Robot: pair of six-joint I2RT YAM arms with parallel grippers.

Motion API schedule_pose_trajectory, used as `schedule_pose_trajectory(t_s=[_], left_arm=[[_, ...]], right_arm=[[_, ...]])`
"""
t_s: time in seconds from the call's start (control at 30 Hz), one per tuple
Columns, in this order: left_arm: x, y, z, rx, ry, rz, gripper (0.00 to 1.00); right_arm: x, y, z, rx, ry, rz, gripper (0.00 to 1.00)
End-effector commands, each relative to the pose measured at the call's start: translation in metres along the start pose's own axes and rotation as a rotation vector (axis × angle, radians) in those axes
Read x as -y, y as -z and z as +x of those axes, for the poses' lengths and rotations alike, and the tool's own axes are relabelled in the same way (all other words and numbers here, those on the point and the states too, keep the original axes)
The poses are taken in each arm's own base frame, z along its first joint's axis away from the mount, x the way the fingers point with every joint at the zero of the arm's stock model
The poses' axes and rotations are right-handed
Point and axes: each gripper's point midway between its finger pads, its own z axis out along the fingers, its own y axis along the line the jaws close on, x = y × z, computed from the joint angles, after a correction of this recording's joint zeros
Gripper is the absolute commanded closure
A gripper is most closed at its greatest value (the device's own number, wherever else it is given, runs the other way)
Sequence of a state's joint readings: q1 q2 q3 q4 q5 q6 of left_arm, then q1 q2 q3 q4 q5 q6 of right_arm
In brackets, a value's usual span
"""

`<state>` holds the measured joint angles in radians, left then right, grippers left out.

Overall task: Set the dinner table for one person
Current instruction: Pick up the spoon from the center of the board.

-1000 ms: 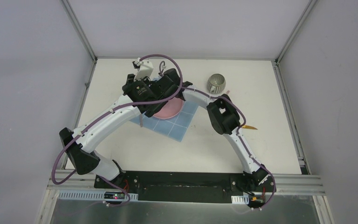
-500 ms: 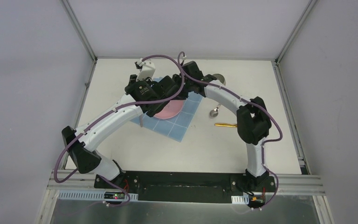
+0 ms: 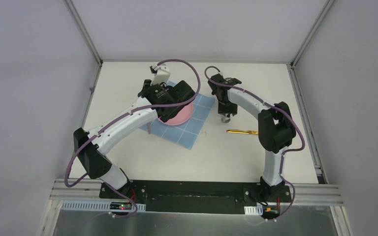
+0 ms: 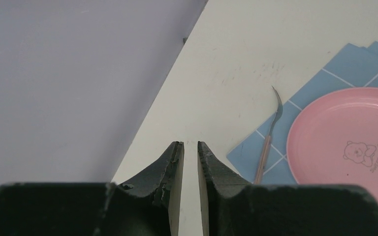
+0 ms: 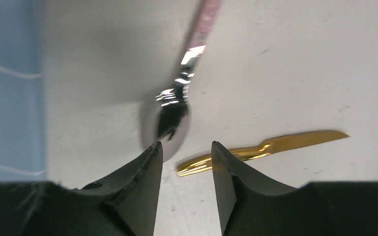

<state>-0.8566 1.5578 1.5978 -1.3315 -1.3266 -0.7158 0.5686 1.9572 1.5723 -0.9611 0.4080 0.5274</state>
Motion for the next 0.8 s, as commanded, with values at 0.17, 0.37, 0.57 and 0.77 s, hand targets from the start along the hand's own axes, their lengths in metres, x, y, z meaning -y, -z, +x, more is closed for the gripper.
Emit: schedule_pose_trajectory(t_s=[0.17, 0.37, 0.57, 0.77], left_arm=[[0.003, 0.005, -0.006, 0.003, 0.033, 0.030, 0.81], [0.009, 0.005, -0.004, 0.007, 0.024, 0.031, 0.81], [0.015, 0.004, -0.003, 0.011, 0.000, 0.023, 0.82], [0.021, 0.003, -0.002, 0.011, -0.008, 0.023, 0.81]], right_arm=[[0.079, -0.024, -0.025, 0.010, 0.001, 0.230, 0.90], [0.078, -0.042, -0.055, 0.023, 0.001, 0.230, 1.00], [0.067, -0.052, -0.089, 0.048, -0.035, 0.173, 1.00], [0.060, -0.064, -0.110, 0.064, -0.054, 0.127, 1.00]])
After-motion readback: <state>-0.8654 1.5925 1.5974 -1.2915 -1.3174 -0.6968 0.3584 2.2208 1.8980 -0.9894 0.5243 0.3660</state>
